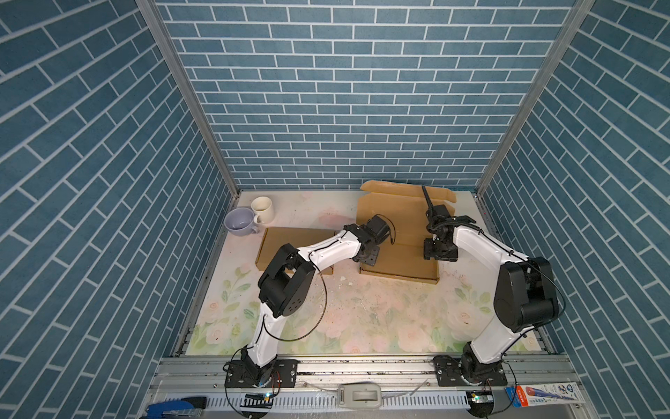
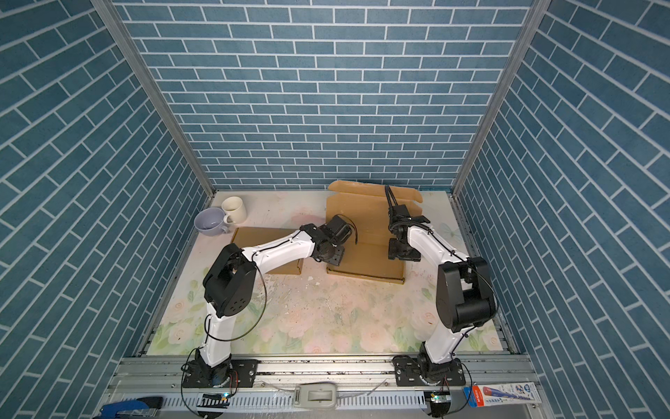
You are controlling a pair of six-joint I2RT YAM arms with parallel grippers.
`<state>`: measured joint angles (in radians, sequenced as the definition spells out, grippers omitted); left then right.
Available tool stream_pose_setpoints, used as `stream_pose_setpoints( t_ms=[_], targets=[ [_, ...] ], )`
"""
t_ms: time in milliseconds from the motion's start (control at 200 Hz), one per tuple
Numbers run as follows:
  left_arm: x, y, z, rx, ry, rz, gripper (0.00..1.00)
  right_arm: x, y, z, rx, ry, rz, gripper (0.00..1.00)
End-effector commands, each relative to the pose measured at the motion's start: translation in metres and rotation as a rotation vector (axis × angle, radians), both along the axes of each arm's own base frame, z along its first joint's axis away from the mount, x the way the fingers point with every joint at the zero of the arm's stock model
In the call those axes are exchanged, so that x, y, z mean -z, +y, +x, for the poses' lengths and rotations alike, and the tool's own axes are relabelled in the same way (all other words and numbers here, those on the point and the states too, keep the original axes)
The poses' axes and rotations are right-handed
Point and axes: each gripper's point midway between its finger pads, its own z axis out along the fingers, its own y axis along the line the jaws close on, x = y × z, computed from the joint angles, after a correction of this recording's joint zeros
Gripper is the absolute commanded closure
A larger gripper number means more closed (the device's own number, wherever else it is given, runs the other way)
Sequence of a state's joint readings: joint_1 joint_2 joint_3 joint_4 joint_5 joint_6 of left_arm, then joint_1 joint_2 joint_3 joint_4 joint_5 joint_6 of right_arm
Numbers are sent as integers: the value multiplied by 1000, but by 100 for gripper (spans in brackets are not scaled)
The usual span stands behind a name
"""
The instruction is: Fold the paper box
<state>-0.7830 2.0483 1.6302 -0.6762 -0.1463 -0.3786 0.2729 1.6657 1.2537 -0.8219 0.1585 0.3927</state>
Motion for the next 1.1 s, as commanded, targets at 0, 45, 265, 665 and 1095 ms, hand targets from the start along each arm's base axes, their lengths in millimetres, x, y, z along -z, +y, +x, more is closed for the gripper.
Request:
stream_pose_setpoints(
  t_ms=[0,45,265,665,1095],
  targets=[
    [-46,-7,10,68,-82,-90,31,-42,6,7,-52,-97,98,34],
    [-59,-8,13,92,-114,-133,29,-57,-1,11,-59,-144,118,35],
    [-135,26,61,155,-334,-412,28,-134,-43,47,-158,-493,221,40],
    [-127,37,125,424,-230,-518,23,-145,-47,101,-489,-588,255,27],
    [-96,18,151,474,-139,-567,29,-107,-30,110,-647,-459,389,35]
  ],
)
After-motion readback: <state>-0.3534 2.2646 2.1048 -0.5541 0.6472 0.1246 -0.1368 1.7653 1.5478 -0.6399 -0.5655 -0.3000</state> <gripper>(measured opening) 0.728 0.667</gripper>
